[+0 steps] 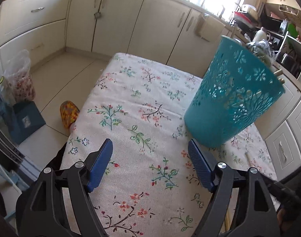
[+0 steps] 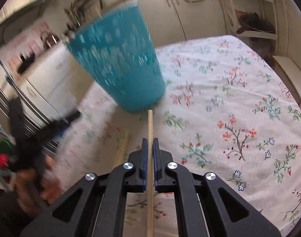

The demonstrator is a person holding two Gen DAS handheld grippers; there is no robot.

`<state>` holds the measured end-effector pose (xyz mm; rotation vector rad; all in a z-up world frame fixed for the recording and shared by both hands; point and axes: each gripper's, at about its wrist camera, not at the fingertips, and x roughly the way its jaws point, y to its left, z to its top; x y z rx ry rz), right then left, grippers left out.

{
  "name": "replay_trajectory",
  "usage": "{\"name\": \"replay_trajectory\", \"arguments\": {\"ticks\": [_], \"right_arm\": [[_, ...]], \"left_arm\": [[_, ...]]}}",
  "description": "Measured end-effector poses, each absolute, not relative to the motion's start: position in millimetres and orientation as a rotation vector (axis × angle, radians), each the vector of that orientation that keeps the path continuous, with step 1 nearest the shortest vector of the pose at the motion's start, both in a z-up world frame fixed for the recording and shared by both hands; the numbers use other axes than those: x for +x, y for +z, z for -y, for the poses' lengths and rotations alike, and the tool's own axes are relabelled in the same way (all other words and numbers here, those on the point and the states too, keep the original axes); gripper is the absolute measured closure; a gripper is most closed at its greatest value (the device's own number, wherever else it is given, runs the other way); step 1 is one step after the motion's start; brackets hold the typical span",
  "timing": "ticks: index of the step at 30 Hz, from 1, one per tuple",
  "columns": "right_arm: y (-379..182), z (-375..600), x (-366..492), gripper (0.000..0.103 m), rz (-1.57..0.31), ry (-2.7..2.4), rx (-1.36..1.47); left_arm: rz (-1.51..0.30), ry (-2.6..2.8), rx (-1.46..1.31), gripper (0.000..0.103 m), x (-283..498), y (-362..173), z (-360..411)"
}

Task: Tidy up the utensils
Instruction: 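Carry the right tool's chopstick over the teal cup and release it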

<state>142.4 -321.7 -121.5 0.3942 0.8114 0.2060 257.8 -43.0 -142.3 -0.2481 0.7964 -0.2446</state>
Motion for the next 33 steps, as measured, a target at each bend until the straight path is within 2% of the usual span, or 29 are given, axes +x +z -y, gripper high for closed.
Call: {"name": "replay_trajectory", "arguments": {"ticks": [9,14,21,33], "right_arm": [[-7.2,347.2,151.0,0.097,-0.415,0.336,0.591],[45.2,326.9,209.4,0.097,-0.263,0.335,0.539],[31.6,310.8,291.8,0.097,-0.329,0.264,0.521],[6.7,288.5,289.6,0.097,-0.488,0.267,0.328]], "left_arm": [[-0.821,-0.257,-0.236,0.026,264.8,-145.1,51.9],[-0.834,-0.267,-0.234,0.026,265.1,-146.2,54.7],[-0.840,-0.280,-0.265,0.026,267.6,-147.6,51.4],[-0.848,-0.287,-0.299,0.026,268.9,-150.5,49.7]]}}
